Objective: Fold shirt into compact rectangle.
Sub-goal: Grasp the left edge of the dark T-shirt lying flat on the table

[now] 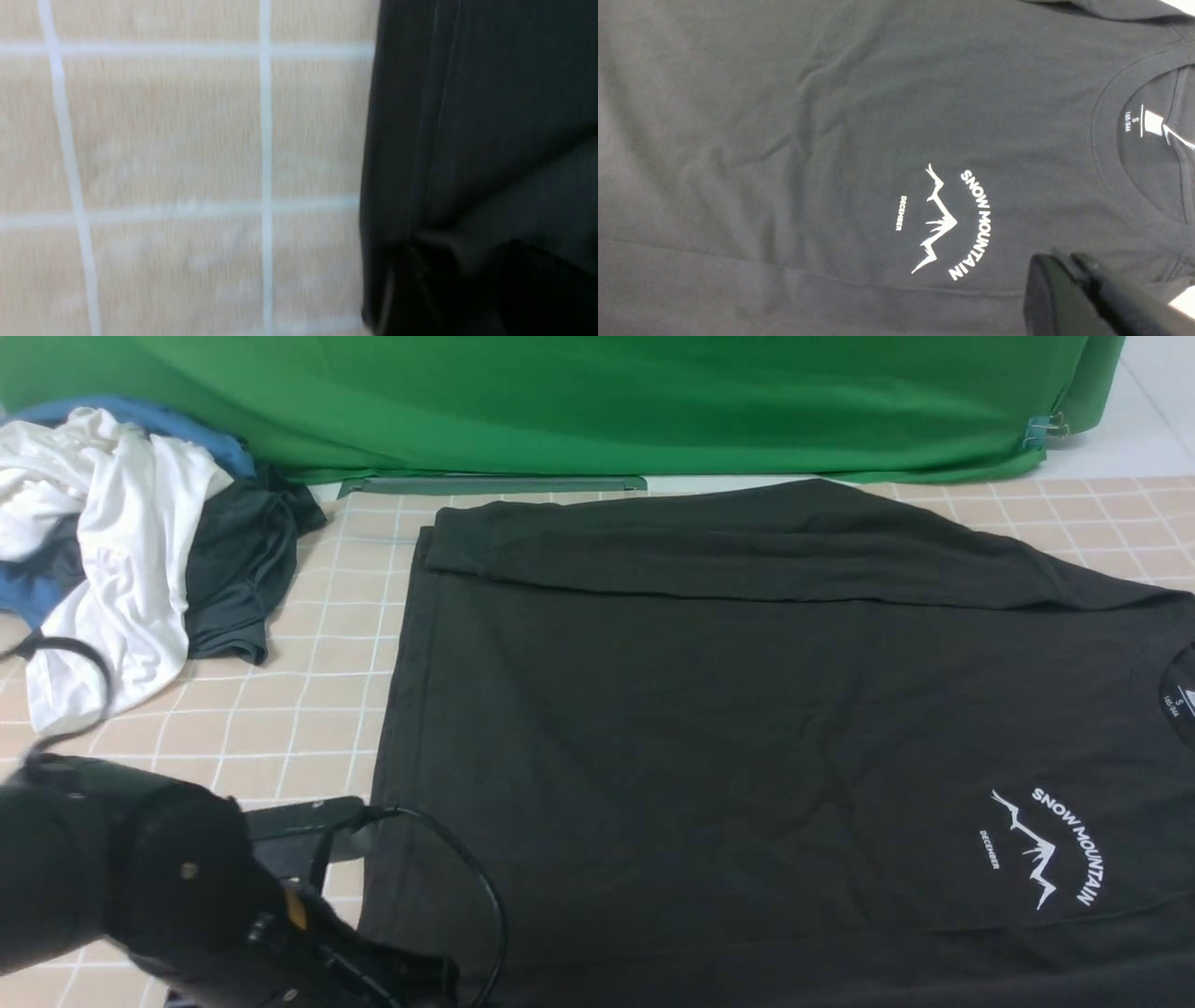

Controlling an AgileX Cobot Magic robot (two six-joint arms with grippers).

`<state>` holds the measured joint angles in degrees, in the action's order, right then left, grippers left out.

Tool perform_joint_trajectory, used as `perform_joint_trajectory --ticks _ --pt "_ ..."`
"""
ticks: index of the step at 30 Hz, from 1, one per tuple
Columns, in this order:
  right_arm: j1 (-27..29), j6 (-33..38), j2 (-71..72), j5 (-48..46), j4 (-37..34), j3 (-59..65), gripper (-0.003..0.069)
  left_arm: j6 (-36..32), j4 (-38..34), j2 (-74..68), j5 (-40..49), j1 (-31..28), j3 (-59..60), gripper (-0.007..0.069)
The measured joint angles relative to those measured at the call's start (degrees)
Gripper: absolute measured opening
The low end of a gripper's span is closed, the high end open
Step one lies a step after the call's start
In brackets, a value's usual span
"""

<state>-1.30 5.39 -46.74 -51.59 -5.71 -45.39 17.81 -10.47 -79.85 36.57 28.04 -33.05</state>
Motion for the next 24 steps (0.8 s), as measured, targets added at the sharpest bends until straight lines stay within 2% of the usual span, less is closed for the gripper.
perform_joint_trajectory --ticks 3,6,8,12,17,22,24 --pt "0.00 -0.01 0.00 0.50 0.00 0.00 0.0043 -0.46 2.45 -2.11 -3.35 0.07 0.00 0.0416" --pt "0.00 -0.01 0.00 0.61 0.00 0.00 0.0051 -2.06 2.09 -3.01 -3.55 0.19 -0.41 0.0487" --pt "0.00 -0.01 0.00 0.73 0.00 0.00 0.0055 -3.24 1.61 -3.50 -3.55 0.25 -0.53 0.0507" --pt "0.00 -0.01 0.00 0.73 0.00 0.00 0.0065 -3.64 1.40 -3.74 -3.50 0.25 -0.57 0.0492" --pt "0.00 -0.01 0.00 0.73 0.00 0.00 0.0078 -4.33 2.48 -3.80 -3.23 0.25 -0.57 0.0347" --pt "0.00 -0.12 0.00 0.73 0.00 0.00 0.0092 -4.57 1.16 -3.47 -4.42 0.17 -0.51 0.0120" --pt "0.00 -0.18 0.00 0.73 0.00 0.00 0.0092 -4.57 0.95 -3.27 -4.68 0.17 -0.47 0.0063"
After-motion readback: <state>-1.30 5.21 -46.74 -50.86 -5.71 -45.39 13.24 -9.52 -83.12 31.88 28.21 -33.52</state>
